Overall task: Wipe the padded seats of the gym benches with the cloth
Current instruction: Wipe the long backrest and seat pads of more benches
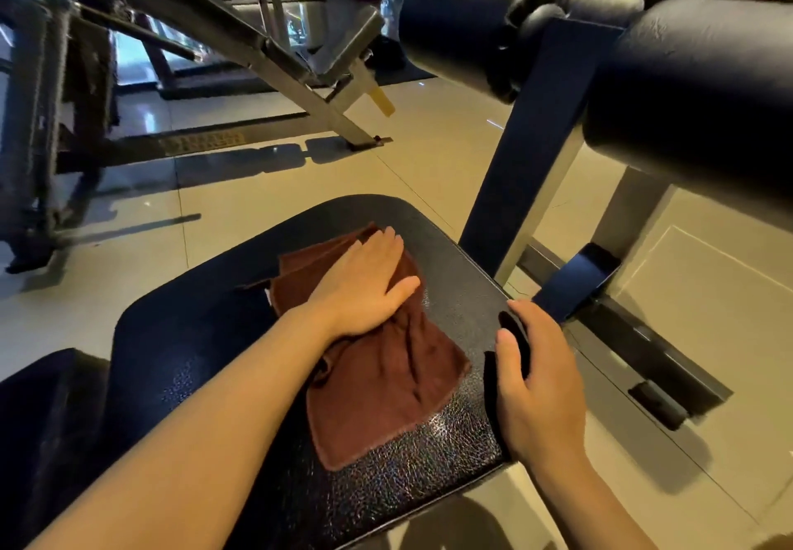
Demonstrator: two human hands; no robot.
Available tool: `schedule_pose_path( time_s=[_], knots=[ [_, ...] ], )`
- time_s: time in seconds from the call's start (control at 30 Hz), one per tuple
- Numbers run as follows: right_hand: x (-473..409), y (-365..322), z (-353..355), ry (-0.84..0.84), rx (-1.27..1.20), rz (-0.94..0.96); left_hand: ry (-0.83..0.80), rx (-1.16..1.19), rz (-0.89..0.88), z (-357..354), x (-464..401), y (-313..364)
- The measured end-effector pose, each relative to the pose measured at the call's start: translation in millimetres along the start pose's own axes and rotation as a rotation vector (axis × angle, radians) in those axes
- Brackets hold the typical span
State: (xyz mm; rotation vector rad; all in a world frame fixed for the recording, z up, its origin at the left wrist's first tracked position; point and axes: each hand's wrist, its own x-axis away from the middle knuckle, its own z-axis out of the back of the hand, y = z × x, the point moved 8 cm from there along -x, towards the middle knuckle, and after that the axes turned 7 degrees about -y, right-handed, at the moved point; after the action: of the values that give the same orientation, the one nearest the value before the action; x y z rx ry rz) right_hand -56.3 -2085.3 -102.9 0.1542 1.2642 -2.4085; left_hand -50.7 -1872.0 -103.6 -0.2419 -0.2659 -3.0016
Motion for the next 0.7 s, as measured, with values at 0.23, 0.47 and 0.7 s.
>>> schedule_pose_path(
  time_s=[0.23, 0.47, 0.7],
  knots=[
    [6, 0, 3, -0.01, -0.185, -0.085, -0.019, -0.018, -0.326, -30, 92, 83],
    [9, 12, 2, 0.046, -0.299, -0.128, -0.01, 0.033, -0.401, -33, 100, 94],
    [7, 15, -1, 0.052, -0.261, -0.092, 0.039, -0.007, -0.152, -7, -3, 48]
  ],
)
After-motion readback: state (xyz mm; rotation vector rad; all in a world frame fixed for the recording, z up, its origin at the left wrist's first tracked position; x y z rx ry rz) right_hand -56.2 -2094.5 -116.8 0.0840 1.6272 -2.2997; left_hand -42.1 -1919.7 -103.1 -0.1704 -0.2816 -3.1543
